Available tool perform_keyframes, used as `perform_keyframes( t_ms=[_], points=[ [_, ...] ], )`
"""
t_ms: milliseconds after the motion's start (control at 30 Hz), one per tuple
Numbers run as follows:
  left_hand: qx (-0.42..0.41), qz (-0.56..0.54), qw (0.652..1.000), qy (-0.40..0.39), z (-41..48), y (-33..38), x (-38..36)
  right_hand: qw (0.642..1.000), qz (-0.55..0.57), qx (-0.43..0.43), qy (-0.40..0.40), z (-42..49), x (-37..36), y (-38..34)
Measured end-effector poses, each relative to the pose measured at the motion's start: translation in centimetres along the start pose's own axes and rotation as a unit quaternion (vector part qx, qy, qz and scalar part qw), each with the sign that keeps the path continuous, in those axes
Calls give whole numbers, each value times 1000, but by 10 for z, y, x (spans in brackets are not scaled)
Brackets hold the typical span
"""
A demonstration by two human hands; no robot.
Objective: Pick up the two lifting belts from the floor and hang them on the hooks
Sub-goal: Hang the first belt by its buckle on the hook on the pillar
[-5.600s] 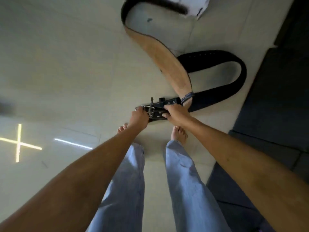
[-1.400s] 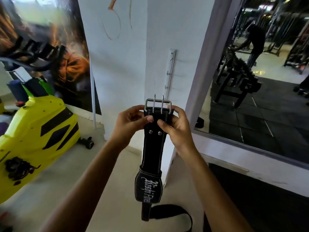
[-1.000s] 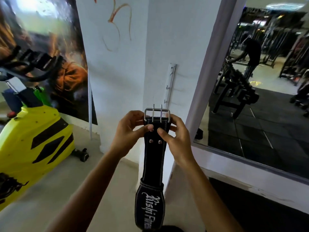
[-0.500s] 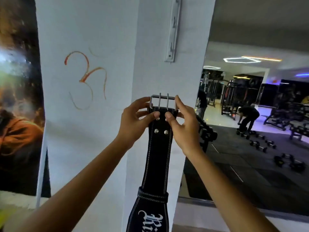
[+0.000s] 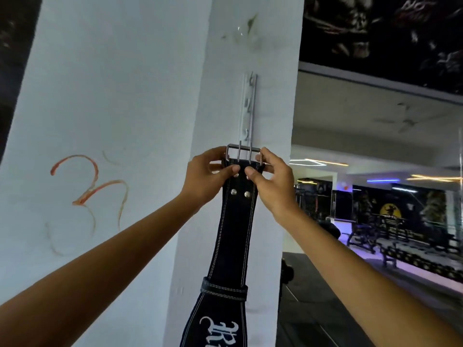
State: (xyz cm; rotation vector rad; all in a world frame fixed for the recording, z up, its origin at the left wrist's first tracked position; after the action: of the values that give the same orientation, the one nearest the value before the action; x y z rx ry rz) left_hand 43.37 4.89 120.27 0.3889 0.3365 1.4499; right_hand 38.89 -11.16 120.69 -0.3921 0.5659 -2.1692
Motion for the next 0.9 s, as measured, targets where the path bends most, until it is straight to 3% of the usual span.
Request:
perform_keyframes(
  t_ms=[433, 900],
  points=[
    [-12, 9, 999, 30, 64, -2, -21, 998, -34, -12, 42, 73, -5, -4],
    [0, 148, 989, 23, 82, -19, -27, 995, -97, -1, 14, 97, -20, 9]
  ],
)
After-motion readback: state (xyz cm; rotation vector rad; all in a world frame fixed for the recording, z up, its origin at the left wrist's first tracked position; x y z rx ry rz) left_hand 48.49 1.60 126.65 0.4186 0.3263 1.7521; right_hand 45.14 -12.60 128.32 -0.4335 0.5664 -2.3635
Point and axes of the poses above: each hand's wrist, its own z-axis towards the middle knuckle, its own x-axis out of the back of the hand, y = z × x, the point moved 8 cm from there along z, towards the middle knuckle, and after that the axes turned 4 degrees about -x, right-handed, at the moved point
